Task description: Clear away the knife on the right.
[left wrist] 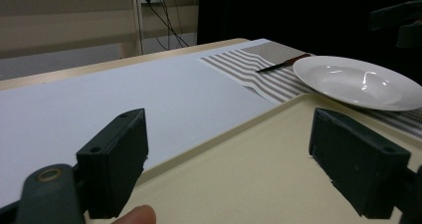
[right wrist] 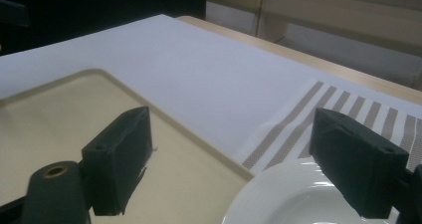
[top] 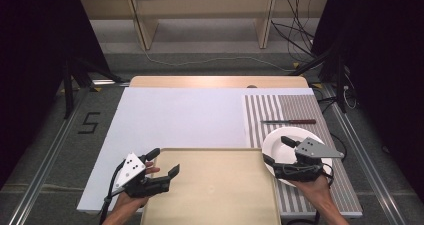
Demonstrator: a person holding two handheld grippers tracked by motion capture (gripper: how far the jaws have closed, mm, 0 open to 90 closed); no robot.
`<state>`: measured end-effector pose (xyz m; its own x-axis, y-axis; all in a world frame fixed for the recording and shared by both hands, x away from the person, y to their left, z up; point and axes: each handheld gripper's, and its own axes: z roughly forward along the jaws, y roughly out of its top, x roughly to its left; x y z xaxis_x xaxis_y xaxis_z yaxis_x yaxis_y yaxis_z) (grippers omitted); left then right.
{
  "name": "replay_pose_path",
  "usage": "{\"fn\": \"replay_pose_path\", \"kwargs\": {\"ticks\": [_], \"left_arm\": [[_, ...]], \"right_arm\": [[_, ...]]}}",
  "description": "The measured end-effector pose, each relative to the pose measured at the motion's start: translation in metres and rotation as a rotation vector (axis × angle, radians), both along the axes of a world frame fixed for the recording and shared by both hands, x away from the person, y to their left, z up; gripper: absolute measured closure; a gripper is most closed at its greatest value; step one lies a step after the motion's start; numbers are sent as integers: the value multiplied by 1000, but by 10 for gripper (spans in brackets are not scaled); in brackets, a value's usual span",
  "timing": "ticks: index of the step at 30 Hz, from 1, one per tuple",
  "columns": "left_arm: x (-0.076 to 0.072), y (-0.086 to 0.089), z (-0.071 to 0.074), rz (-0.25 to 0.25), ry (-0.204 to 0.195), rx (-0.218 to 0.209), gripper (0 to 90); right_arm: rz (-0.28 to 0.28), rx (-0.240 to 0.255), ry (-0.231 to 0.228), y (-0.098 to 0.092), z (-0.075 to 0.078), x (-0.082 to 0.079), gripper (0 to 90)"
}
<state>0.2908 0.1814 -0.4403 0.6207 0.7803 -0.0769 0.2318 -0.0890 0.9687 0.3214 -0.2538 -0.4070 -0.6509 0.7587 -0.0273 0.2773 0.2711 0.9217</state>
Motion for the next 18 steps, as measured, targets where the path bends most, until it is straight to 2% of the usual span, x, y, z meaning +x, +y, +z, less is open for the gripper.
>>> {"fn": "replay_pose_path", "kwargs": {"ticks": [18], "left_arm": [[0,0,0,-1,0,4,156]], "right_arm": [[-70,-66,18,-10,-10,27,189]]}}
